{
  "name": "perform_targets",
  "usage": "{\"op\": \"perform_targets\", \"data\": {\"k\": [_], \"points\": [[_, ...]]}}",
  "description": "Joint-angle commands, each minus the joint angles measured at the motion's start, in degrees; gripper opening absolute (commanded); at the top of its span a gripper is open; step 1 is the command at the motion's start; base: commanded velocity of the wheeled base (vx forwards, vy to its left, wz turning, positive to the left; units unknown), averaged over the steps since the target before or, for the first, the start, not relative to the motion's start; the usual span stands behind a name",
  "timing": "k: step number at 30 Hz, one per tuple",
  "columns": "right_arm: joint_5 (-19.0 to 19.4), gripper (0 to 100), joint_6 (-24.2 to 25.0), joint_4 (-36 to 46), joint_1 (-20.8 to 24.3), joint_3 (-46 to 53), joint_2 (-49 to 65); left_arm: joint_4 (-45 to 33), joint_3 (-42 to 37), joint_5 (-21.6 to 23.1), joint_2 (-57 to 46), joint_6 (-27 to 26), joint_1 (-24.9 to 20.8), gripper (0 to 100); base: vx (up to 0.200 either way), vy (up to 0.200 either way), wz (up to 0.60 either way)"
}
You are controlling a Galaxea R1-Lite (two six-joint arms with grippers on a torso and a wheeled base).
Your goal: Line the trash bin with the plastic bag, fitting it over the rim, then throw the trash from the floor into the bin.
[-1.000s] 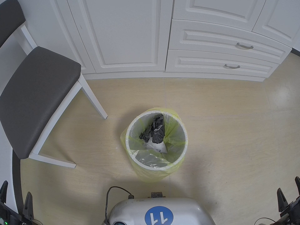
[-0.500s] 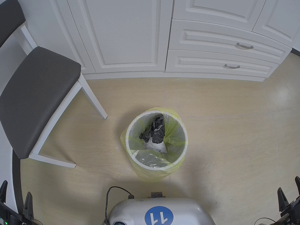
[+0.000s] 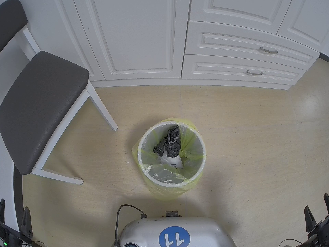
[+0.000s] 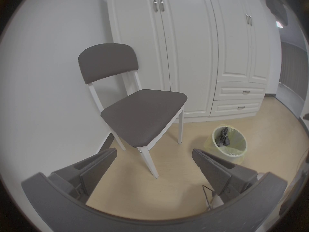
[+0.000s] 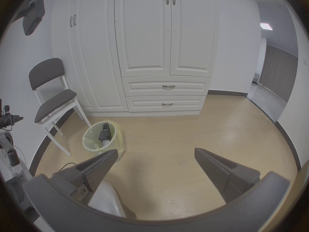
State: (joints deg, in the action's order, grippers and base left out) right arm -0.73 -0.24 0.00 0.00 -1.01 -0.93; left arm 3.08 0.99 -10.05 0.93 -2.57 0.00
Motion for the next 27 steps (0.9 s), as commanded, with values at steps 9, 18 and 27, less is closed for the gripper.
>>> {"op": "perform_targets", "data": {"k": [9,18,27], "points": [[0.3,100,-0.8,0.0,-0.1,0.9,0.8,-0.1,-1.0,8.1,-0.9,-0.3,0.0,100,0.0,0.0,0.0],[0.2,100,-0.9,0.0,-0.1,0.9,0.8,-3.4,-0.9,11.8,-0.9,1.9,-0.1,100,0.0,0.0,0.0],[0.1,100,1.0,0.1,0.1,0.9,0.9,-3.2,-1.0,11.8,-0.9,2.0,-0.1,100,0.0,0.0,0.0]]}}
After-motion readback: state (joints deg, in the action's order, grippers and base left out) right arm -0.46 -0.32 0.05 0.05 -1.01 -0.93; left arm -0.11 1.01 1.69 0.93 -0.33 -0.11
